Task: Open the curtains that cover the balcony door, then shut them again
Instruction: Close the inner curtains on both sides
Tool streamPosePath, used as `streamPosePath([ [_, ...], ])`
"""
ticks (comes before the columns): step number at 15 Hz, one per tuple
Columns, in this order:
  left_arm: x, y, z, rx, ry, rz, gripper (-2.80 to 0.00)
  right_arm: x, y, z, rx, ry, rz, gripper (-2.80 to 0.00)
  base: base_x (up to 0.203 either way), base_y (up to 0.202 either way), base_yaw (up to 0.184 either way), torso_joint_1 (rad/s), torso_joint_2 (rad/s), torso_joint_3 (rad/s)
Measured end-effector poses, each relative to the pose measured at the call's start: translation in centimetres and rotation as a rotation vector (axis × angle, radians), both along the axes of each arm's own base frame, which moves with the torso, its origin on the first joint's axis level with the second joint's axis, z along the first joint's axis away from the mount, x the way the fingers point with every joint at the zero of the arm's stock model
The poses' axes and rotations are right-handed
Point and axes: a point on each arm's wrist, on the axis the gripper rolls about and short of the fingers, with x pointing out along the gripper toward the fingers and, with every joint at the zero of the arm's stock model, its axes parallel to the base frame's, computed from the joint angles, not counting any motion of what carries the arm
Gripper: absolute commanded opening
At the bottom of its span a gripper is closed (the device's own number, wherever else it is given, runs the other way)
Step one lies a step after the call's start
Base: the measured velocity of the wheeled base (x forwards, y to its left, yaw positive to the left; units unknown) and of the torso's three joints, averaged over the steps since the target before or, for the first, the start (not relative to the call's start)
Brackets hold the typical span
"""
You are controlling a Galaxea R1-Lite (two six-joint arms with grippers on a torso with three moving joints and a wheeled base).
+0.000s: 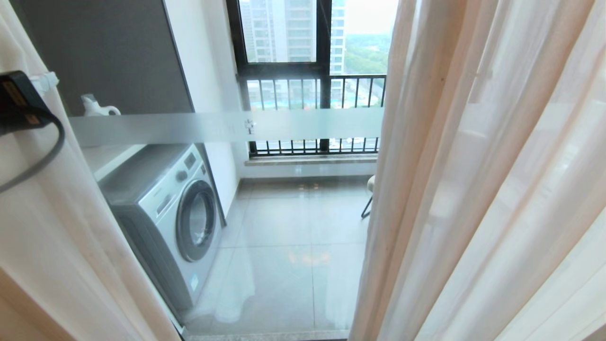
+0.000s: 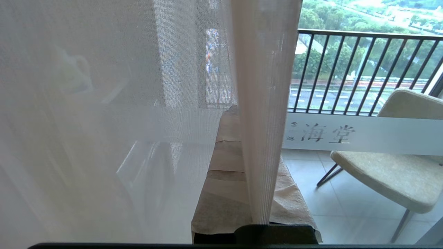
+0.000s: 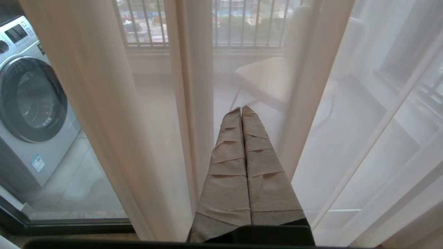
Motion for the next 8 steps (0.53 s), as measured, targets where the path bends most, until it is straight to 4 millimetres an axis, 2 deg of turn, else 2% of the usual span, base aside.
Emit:
streamPosePath([
  [8,-0.09,-0.02,-0.19,0.000,0.004,0.000,-2.80,0.00,0.00,0.00,0.000,0.000,0.000,-2.80,0.000,-0.191,0.003,0.003,0.00,0.003],
])
